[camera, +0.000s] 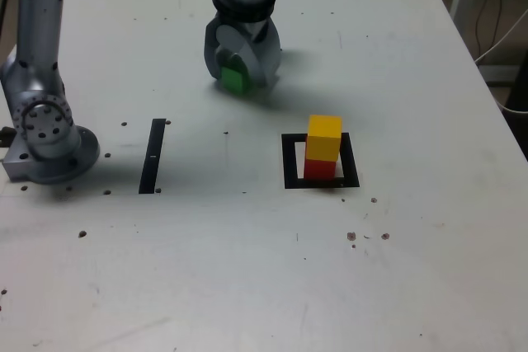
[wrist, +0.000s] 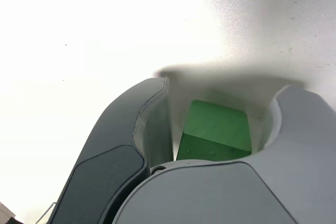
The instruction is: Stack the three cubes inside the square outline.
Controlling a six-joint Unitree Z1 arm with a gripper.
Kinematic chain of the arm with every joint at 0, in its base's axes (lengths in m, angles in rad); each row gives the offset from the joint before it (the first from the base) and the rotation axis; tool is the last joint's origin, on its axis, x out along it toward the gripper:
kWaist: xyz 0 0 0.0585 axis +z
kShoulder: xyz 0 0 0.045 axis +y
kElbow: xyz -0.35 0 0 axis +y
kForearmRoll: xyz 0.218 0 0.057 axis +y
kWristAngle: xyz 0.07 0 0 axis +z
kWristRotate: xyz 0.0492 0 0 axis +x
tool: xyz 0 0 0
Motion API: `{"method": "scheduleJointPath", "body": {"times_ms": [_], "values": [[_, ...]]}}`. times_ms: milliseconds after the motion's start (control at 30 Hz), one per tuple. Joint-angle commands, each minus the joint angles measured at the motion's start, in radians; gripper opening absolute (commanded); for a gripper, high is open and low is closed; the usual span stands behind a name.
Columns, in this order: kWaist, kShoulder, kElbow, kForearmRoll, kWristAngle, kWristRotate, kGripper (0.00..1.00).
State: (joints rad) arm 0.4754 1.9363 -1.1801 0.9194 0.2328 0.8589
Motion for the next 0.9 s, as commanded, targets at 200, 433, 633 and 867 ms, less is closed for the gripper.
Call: {"method": "scheduleJointPath", "body": {"times_ms": [200,433,633,867], "values": [[-0.002,-0.003,-0.001,0.002,0.001,-0.003,0.41],[-0.002,-0.009,-0.006,0.011,0.001,-0.005,0.41],[-0.015,-0.038,-0.041,0.069,0.002,-0.019,0.41],[-0.073,-0.07,-0.142,0.208,-0.011,-0.055,0.41]]}}
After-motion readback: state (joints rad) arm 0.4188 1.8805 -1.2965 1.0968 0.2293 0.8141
